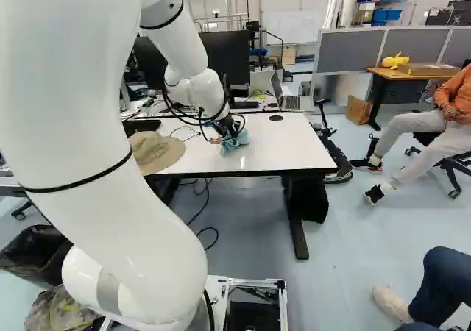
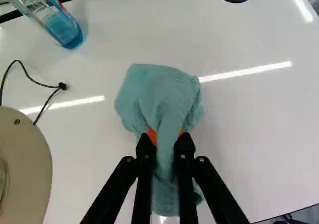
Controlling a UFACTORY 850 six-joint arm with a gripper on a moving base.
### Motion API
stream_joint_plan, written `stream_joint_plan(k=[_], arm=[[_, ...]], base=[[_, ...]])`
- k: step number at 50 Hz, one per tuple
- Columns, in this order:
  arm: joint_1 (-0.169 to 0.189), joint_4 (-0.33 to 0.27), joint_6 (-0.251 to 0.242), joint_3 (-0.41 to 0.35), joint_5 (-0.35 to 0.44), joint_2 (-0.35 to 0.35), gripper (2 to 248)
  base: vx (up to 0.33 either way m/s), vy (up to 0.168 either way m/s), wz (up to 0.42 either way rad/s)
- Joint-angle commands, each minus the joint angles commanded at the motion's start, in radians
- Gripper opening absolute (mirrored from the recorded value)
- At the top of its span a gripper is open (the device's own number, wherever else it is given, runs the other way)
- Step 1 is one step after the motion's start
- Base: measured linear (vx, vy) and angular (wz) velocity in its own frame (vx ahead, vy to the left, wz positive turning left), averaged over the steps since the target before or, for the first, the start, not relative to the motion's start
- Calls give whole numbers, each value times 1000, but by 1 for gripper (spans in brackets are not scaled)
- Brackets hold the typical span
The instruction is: Clean the table with the green towel
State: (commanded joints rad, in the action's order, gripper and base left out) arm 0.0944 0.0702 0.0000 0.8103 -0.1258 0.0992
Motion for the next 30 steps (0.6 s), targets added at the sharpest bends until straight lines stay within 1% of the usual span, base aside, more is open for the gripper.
stream_joint_plan(k=[14,30], arm=[[-17,0,0,25,-59,-13,51],[-49,0,0,44,-155,-37,51]], base=[[0,0,0],[0,0,0]])
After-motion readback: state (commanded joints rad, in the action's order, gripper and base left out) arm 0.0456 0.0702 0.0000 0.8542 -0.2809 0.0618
